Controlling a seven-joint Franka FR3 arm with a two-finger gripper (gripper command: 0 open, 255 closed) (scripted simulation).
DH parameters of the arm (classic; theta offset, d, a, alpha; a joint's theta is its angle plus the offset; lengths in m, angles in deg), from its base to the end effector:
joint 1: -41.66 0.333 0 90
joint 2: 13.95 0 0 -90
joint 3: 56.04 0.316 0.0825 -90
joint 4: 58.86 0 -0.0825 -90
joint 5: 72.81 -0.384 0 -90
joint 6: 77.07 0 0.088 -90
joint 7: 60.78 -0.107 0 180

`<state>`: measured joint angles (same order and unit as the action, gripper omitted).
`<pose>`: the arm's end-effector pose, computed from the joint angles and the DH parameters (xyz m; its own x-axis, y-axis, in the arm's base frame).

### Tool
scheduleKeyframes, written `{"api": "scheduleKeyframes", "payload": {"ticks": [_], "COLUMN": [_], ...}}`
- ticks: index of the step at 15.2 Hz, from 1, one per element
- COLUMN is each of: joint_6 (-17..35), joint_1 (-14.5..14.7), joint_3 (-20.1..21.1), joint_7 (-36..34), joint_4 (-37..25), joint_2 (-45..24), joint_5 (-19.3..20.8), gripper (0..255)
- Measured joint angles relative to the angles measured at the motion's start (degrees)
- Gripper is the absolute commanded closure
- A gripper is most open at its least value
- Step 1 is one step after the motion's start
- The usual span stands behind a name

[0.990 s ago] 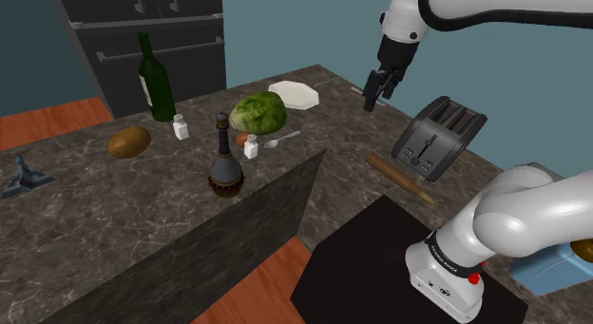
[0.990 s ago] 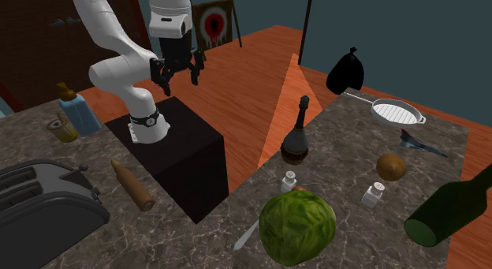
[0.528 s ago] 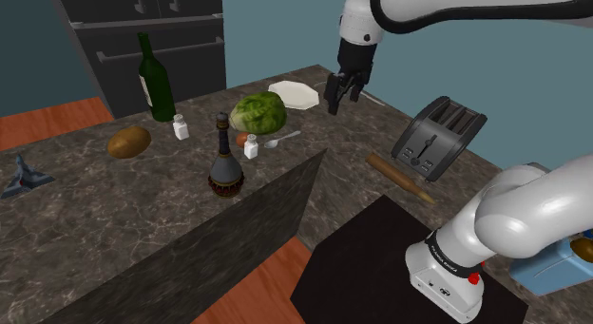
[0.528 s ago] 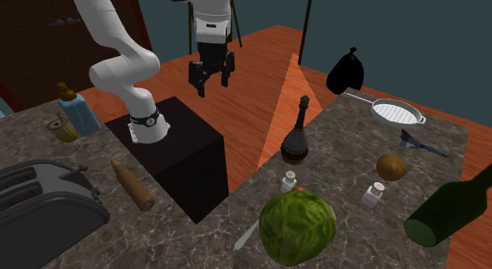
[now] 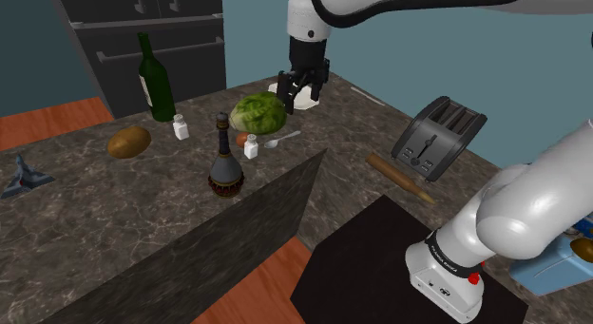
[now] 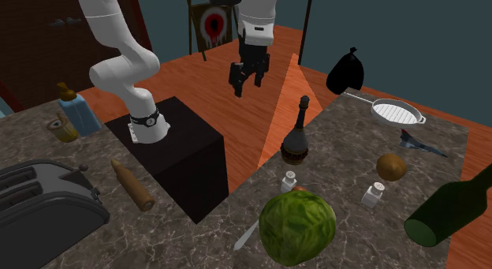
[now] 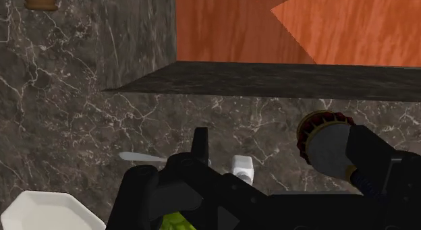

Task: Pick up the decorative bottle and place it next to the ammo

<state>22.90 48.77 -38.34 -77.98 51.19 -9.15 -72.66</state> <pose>0.4762 0.2245 0.5166 0.9883 0.1280 -0.0834 0.1329 -0.9896 0.0551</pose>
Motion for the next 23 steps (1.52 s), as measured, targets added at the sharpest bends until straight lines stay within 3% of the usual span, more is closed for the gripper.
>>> {"api": "scheduleKeyframes", "payload": {"ticks": [9,14,16,23], "joint_6": [-3.56,-9.59,-9.79,-5.08], "joint_1": [5.77,11.18,12.02,11.36], "joint_3": [3.83,3.93,3.83,3.76], "joint_7": [-9.99,-13.47,-13.98,-14.23], "joint_4": [-22.1,-40.49,-42.49,-37.32], "joint_2": [-20.73,-34.22,-36.16,-35.78], "joint_5": [5.83,9.65,10.14,10.11], "gripper": [0,0,0,0]}}
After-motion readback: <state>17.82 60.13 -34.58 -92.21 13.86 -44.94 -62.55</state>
